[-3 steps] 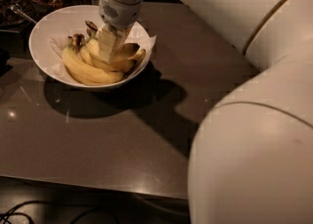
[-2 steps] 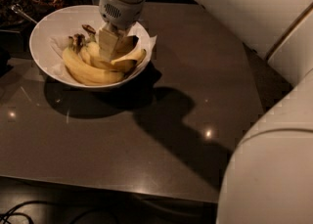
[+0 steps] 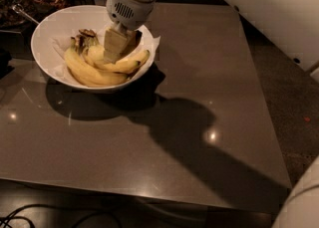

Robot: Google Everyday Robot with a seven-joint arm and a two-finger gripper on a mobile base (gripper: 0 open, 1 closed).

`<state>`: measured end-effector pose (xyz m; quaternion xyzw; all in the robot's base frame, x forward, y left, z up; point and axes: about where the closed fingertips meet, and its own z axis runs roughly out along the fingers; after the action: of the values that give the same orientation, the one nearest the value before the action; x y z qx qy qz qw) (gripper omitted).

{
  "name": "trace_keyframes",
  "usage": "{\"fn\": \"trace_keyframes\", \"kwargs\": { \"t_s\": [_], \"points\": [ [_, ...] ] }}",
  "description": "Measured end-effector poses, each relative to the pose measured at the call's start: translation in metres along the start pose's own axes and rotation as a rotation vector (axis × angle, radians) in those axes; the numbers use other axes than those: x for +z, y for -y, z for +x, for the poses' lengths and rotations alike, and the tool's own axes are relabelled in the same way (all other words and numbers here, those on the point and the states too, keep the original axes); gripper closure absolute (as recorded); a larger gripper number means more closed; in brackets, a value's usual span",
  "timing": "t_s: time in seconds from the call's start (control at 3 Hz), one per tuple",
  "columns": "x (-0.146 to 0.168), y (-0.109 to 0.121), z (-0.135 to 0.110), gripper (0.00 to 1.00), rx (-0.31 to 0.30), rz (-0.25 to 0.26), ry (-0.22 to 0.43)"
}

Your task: Pick banana from white bowl

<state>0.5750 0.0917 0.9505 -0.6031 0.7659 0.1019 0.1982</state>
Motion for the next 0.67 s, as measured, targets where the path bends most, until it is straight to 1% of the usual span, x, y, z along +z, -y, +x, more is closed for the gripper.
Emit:
{"fn": "trace_keyframes", "kwargs": {
  "t_s": [0.33, 0.67],
  "points": [
    [-0.009, -0.007, -0.009, 1.0, -0.007, 0.007, 0.05],
    [-0.021, -0.016, -0.008, 1.0, -0.008, -0.006, 0.123]
  ]
}}
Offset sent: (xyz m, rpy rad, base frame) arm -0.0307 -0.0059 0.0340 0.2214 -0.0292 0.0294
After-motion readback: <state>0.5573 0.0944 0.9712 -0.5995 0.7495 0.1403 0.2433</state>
